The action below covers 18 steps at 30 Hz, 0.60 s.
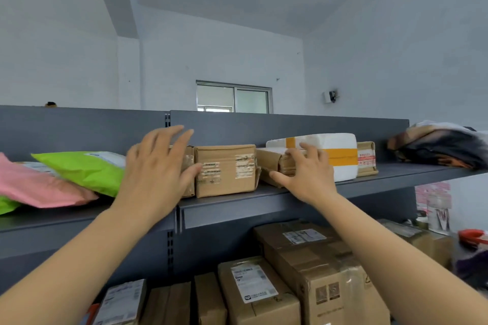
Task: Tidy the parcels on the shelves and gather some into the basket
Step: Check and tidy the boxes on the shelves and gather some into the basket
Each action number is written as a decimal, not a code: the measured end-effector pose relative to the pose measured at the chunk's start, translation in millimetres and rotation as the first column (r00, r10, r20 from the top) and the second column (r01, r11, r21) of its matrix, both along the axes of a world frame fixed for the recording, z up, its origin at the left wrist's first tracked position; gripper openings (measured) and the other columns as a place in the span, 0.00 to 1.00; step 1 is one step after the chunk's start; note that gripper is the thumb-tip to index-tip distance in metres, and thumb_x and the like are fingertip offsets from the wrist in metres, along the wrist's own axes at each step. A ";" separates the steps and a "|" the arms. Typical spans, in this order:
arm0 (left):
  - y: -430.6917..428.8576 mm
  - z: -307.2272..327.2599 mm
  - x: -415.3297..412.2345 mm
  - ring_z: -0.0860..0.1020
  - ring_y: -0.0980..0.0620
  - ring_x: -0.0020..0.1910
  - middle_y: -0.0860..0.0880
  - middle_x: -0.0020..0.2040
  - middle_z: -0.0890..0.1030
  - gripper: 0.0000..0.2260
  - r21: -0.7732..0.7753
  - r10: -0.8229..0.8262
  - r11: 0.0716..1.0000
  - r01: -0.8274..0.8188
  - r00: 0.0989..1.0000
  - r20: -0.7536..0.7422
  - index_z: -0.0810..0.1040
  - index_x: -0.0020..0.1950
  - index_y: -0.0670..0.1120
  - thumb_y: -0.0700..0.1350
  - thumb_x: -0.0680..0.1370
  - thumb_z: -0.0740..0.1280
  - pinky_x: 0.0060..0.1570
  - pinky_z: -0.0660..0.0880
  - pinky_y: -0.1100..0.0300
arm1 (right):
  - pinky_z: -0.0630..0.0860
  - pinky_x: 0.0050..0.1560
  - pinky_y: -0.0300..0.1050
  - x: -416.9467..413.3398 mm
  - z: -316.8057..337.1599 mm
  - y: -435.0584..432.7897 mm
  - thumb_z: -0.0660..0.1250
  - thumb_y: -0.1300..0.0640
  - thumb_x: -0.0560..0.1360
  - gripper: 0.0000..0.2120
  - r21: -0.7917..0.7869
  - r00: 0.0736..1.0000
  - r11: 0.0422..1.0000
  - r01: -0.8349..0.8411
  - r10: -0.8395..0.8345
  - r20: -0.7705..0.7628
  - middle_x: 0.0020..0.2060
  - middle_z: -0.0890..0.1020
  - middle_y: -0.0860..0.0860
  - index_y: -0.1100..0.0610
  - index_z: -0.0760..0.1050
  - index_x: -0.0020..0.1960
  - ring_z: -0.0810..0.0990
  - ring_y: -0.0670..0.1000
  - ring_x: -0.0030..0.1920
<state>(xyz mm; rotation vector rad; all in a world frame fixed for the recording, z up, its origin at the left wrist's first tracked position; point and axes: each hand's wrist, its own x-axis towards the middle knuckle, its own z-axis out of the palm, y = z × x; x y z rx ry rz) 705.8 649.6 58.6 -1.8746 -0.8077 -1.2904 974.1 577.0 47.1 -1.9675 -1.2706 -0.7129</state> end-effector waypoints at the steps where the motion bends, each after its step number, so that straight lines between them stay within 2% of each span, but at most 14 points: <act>1: -7.7 0.4 12.9 0.69 0.45 0.63 0.46 0.64 0.73 0.27 0.018 -0.015 1.000 0.016 1.000 -0.020 0.71 0.67 0.46 0.60 0.74 0.56 0.53 0.72 0.46 | 0.63 0.66 0.55 2.7 -0.9 2.1 0.64 0.34 0.70 0.30 0.064 1.000 0.997 -0.029 0.030 -0.008 0.70 0.63 0.53 0.49 0.66 0.66 0.60 0.59 0.68; 4: -20.2 2.1 53.9 0.70 0.46 0.64 0.47 0.64 0.74 0.27 0.019 -0.021 1.000 0.023 0.997 -0.075 0.72 0.67 0.46 0.61 0.75 0.54 0.57 0.71 0.47 | 0.67 0.60 0.52 11.6 -5.7 6.7 0.69 0.39 0.69 0.22 0.287 0.985 0.948 -0.140 0.163 -0.056 0.61 0.70 0.53 0.51 0.68 0.55 0.66 0.58 0.61; 7: -20.9 5.1 87.6 0.69 0.47 0.67 0.49 0.66 0.73 0.28 -0.113 0.058 0.991 -0.065 0.996 -0.068 0.70 0.69 0.48 0.63 0.76 0.52 0.61 0.67 0.47 | 0.67 0.49 0.46 21.3 -11.7 7.7 0.73 0.42 0.67 0.20 0.389 0.920 0.890 -0.240 0.336 -0.201 0.53 0.68 0.50 0.51 0.67 0.47 0.66 0.54 0.56; 10: -11.9 -3.6 106.7 0.67 0.49 0.68 0.51 0.67 0.72 0.27 -0.224 0.168 0.958 -0.179 0.984 -0.065 0.68 0.70 0.50 0.64 0.77 0.51 0.65 0.60 0.46 | 0.63 0.48 0.43 31.6 -18.9 10.4 0.74 0.40 0.63 0.26 0.377 0.911 0.893 -0.245 0.345 -0.226 0.53 0.66 0.49 0.50 0.66 0.52 0.65 0.53 0.57; 13: -13.9 -15.4 111.8 0.71 0.48 0.65 0.51 0.62 0.75 0.27 -0.202 0.213 0.957 -0.210 0.977 -0.005 0.72 0.66 0.50 0.63 0.74 0.51 0.62 0.63 0.43 | 0.62 0.51 0.42 35.6 -23.7 9.3 0.75 0.40 0.61 0.34 0.403 0.886 0.856 -0.322 0.423 -0.191 0.56 0.64 0.49 0.48 0.64 0.60 0.61 0.51 0.58; 18: -23.3 -17.5 113.6 0.68 0.49 0.66 0.51 0.64 0.73 0.27 -0.218 0.228 0.952 -0.214 0.973 0.038 0.70 0.67 0.50 0.63 0.74 0.52 0.64 0.63 0.40 | 0.61 0.51 0.40 40.8 -30.4 6.1 0.77 0.42 0.61 0.36 0.447 0.842 0.787 -0.426 0.525 -0.122 0.58 0.62 0.49 0.48 0.64 0.63 0.58 0.49 0.60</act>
